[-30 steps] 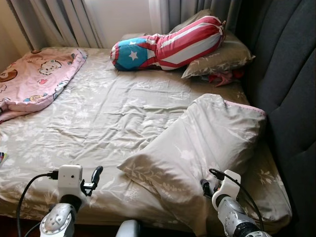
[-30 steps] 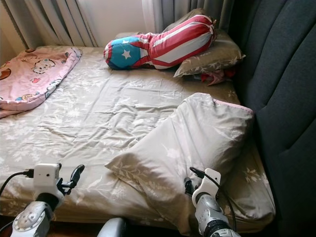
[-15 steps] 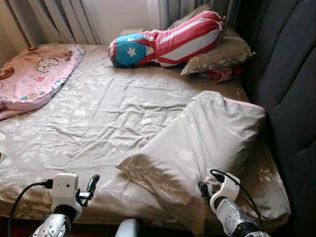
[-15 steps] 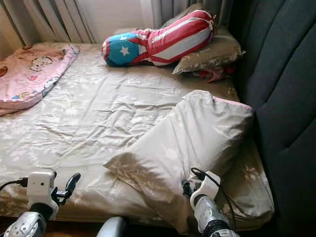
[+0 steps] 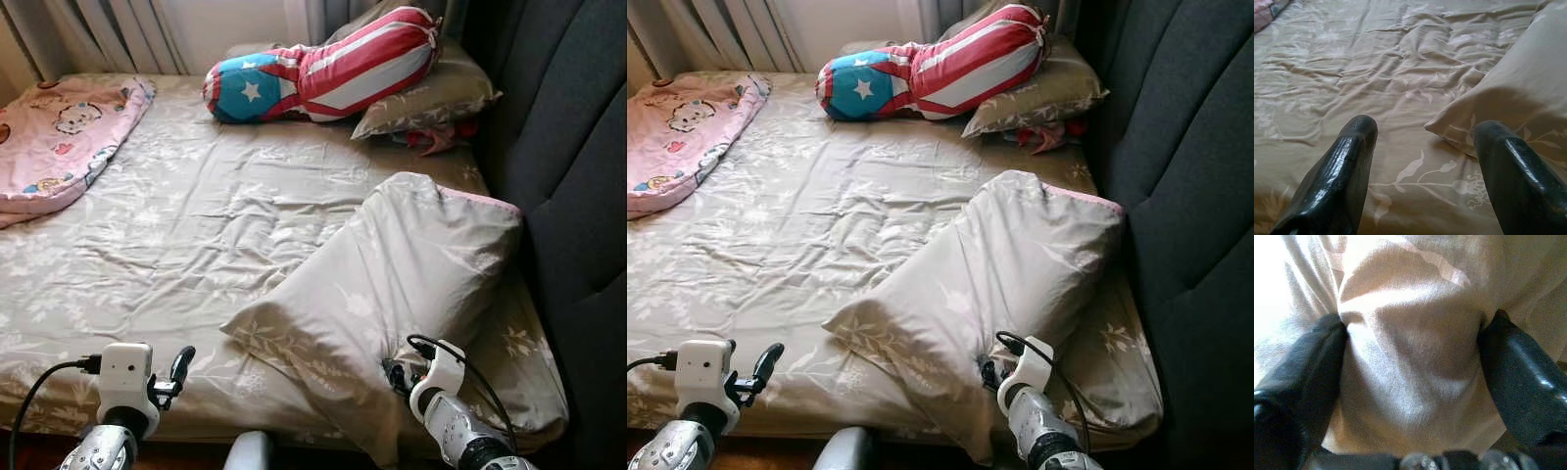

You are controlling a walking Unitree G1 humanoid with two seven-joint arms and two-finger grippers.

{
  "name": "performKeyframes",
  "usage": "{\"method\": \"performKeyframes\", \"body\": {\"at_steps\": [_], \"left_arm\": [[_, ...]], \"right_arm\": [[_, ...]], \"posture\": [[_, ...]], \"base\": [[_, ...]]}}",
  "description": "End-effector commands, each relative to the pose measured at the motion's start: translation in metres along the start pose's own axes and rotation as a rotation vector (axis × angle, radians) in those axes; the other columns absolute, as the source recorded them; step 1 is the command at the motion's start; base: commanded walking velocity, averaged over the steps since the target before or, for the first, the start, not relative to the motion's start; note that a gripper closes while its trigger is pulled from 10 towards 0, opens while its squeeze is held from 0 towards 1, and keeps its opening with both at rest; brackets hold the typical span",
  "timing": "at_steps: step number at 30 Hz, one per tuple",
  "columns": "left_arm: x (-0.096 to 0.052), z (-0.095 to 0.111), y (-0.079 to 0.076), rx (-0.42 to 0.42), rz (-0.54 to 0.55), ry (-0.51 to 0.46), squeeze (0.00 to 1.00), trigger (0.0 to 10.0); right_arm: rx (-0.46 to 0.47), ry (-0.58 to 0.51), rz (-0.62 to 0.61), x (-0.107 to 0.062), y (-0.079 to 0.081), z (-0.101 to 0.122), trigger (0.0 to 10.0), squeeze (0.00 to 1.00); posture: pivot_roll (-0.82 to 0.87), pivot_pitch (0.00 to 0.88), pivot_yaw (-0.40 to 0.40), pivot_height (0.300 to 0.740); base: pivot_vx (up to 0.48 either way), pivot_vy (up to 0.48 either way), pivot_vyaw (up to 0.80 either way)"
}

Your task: Clean up the room

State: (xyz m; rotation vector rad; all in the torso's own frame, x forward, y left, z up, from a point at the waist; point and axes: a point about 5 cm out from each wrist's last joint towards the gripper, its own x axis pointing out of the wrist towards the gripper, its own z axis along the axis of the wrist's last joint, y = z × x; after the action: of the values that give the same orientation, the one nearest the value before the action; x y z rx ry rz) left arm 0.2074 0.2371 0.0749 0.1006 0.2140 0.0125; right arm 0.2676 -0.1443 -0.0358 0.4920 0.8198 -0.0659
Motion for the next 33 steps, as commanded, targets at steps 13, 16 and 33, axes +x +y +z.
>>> {"method": "performKeyframes", "body": {"at_steps": [13, 16, 33], "left_arm": [[-0.005, -0.002, 0.002, -0.012, 0.005, 0.023, 0.0, 10.0], [-0.004, -0.002, 0.003, -0.012, 0.006, 0.024, 0.0, 10.0], [0.012, -0.001, -0.003, -0.03, 0.006, 0.012, 0.0, 10.0]], "right_arm": [[0.0, 0.195, 0.003, -0.005, -0.002, -0.052, 0.0, 0.0], [0.016, 0.188, 0.008, -0.004, -0.001, -0.052, 0.0, 0.0], [0.061, 0.15, 0.021, -0.004, 0.001, -0.05, 0.0, 0.0]], "posture": [[0.24, 0.153, 0.029, 0.648], [0.23, 0.153, 0.029, 0.648], [0.2, 0.106, 0.019, 0.648]], "base": [[0.0, 0.0, 0.0], [0.0, 0.0, 0.0], [0.0, 0.0, 0.0]]}}
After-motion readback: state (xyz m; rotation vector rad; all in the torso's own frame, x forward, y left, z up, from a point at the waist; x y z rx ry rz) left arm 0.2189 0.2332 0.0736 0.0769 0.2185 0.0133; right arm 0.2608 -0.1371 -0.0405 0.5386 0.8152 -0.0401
